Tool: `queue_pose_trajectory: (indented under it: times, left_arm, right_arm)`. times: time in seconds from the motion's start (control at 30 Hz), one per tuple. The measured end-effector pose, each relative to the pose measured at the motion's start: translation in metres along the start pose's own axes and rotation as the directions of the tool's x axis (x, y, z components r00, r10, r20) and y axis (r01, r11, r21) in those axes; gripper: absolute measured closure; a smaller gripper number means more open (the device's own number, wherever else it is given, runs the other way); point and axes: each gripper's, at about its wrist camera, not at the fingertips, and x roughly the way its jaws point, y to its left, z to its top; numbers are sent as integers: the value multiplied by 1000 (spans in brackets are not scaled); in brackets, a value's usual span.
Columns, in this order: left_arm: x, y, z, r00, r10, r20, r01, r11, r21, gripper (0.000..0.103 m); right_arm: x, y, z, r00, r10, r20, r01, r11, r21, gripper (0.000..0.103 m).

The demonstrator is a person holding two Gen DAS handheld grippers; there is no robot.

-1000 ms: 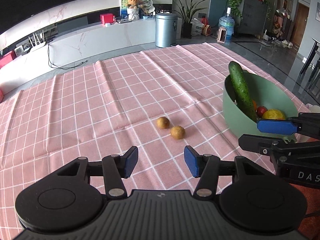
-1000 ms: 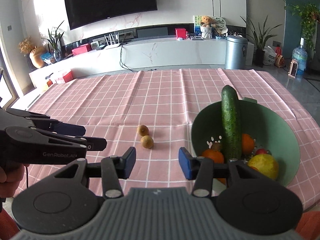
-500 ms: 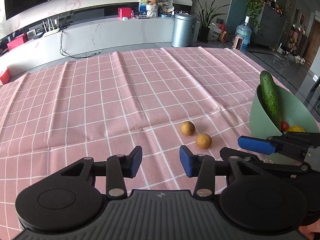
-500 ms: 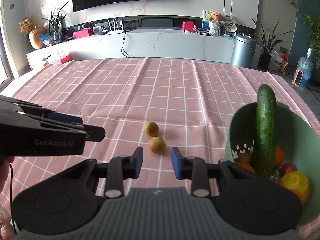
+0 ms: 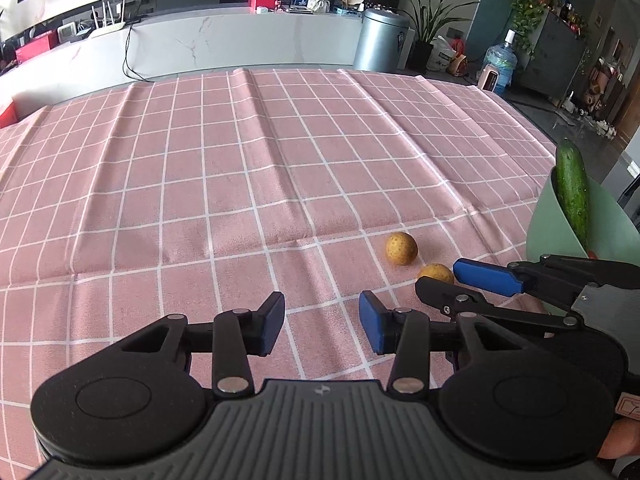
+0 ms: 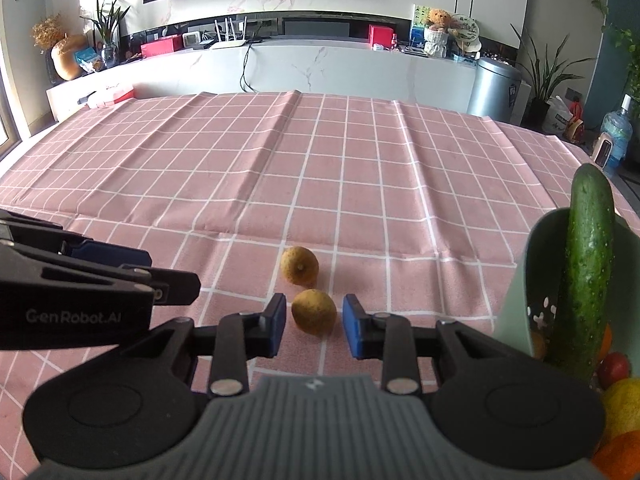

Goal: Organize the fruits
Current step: 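Grasp one kiwi with the right gripper while the left gripper grasps the other kiwi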

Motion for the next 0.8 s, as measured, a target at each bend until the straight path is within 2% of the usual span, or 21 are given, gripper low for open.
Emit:
queue_pose_trajectory:
  times: [0.17,0.47,0.53,0.67,0.8]
  left_arm:
    - [4,3,1,1000,-18,4,18,1000,-24,52]
    - [9,-13,16,996,-82,33,81,996,34,52]
    - [14,-20,23,994,-105,24,104,993,51,52]
    - [26,-37,31,995,-101,6,99,990,104,52]
    - [41,-44,33,993,-112,-27,114,988,107,58]
  right_arm:
    - [6,-1,-1,1000,10,-15,-10,1000,8,81]
    - [-10,-2,-1,1000,-16,13,17,999,-46,82]
    - [-17,-4,1,999,-34,13,35,998,-61,82]
    - [-23,-12,1,1000,-30,4,30,998,-57,82]
    - [-25,-9,0,999,-46,13,47,994,-95,82]
